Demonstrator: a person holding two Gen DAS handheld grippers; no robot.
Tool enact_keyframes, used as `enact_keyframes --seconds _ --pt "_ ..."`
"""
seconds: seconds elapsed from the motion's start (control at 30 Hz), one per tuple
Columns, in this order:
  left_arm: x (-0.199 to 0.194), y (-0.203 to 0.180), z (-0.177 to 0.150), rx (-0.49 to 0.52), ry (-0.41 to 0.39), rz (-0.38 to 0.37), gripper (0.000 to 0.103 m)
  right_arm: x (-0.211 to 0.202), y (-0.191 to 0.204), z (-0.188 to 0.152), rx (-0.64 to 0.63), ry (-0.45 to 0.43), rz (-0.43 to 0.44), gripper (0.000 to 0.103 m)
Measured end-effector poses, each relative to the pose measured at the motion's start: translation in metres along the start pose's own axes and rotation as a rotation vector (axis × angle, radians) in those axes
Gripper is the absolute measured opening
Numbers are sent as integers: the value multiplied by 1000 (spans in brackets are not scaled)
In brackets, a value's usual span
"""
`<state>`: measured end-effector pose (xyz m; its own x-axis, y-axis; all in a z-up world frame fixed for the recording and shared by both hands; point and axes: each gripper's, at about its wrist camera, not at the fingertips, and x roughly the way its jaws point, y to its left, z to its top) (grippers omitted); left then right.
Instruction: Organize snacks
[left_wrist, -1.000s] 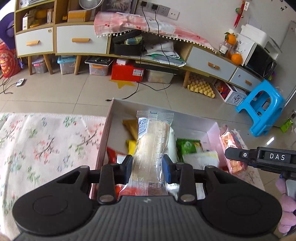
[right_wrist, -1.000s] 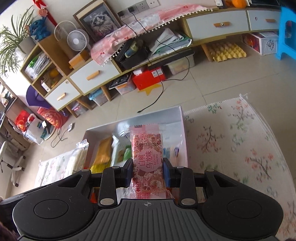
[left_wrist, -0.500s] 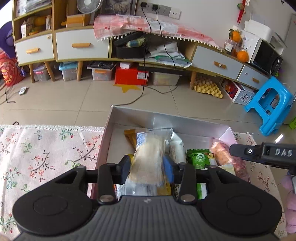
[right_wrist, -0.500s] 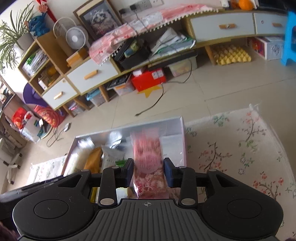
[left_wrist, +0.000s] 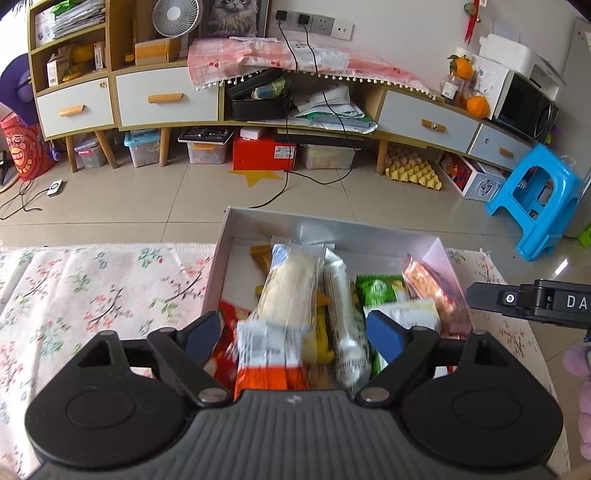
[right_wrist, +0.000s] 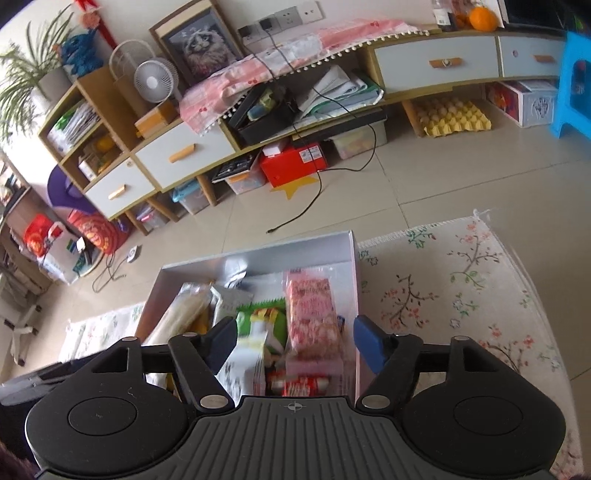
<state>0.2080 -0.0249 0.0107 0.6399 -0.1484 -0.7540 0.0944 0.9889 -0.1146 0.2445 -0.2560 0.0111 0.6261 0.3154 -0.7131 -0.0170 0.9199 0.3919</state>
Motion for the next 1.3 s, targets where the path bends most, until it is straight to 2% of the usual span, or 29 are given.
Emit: enact_keyframes --seconds 0.1,0.3,0.5,0.83,0.97,1.07,1.3 --pt "-11 0 -8 0 5 10 96 -14 2 -9 -13 4 -6 77" --pt "-35 -3 -31 16 26 27 103 -45 12 -33 -57 -9 -22 85" --pt "-58 2 -58 -4 67 26 103 -67 19 -64 -93 11 -43 87" --pt "-110 -12 -94 56 18 99 103 -104 31 -114 -102 45 -105 87" --pt "-126 -17 -108 63 7 126 103 -116 40 -131 -99 69 -92 88" --pt "-131 -16 -117 45 8 125 103 -124 44 -144 -101 57 -94 92" --pt "-129 -13 -136 29 28 171 103 -120 51 -165 -147 42 -186 93"
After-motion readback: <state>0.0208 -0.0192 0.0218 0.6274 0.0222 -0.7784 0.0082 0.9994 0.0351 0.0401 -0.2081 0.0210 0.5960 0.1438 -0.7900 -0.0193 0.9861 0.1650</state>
